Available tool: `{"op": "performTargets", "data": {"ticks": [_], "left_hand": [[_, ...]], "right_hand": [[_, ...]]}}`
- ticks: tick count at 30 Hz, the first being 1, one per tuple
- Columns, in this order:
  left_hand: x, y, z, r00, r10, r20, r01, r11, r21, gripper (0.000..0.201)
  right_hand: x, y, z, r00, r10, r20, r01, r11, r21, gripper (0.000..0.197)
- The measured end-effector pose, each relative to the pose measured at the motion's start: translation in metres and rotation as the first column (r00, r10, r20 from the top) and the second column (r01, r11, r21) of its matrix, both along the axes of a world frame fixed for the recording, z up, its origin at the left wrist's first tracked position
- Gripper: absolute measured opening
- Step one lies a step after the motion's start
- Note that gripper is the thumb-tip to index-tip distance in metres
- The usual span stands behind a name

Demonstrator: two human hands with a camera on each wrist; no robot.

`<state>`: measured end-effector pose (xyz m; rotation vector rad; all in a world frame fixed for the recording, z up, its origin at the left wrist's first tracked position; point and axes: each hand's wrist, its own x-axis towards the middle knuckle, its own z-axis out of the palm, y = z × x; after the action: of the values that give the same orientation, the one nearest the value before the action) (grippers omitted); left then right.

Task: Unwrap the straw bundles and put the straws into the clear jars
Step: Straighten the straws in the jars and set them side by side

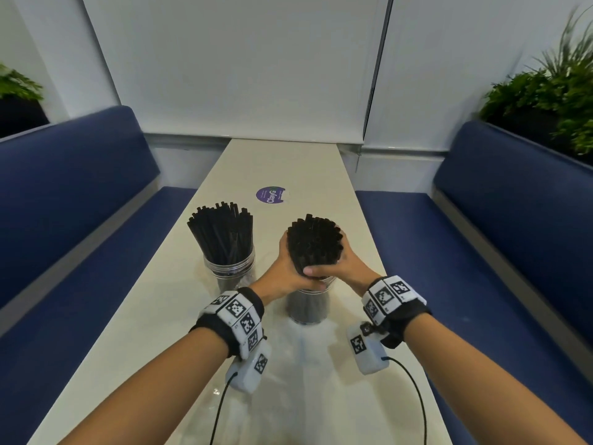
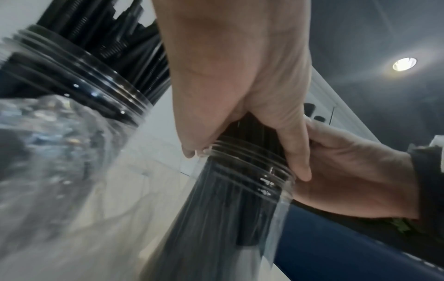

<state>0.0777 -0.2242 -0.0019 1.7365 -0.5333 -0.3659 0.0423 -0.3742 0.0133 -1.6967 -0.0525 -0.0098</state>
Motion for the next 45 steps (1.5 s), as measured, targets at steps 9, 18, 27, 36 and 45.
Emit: {"op": "performTargets", "data": {"ticks": [9, 18, 27, 36, 45], "left_hand": [[0.026, -0.008, 0.002, 0.989, 0.15, -0.014, -0.15, 0.982, -0.115, 0.095], [0.02, -0.001, 0.018, 0.996, 0.091, -0.01, -0.092, 0.985, -0.149, 0.089], [-0.013, 0.037, 0.022, 0.996, 0.088, -0.023, -0.089, 0.996, -0.012, 0.123], [-0.062, 0.143, 0.037, 0.995, -0.001, 0.102, -0.015, 0.988, 0.155, 0.05], [-0.058, 0.19, -0.014, 0.992, 0.019, 0.123, -0.092, 0.778, 0.621, 0.065]], "right_hand": [[0.027, 0.0, 0.011, 0.991, -0.12, 0.052, 0.112, 0.984, 0.14, 0.068], [0.016, 0.0, 0.013, 0.977, -0.205, 0.065, 0.19, 0.963, 0.193, 0.081], [-0.008, -0.027, 0.003, 0.972, -0.232, -0.041, 0.233, 0.972, 0.037, 0.135], [-0.083, -0.019, -0.03, 0.867, -0.4, 0.297, 0.483, 0.82, -0.307, 0.064], [-0.091, 0.068, -0.031, 0.913, 0.404, -0.063, -0.313, 0.59, -0.745, 0.08]]}}
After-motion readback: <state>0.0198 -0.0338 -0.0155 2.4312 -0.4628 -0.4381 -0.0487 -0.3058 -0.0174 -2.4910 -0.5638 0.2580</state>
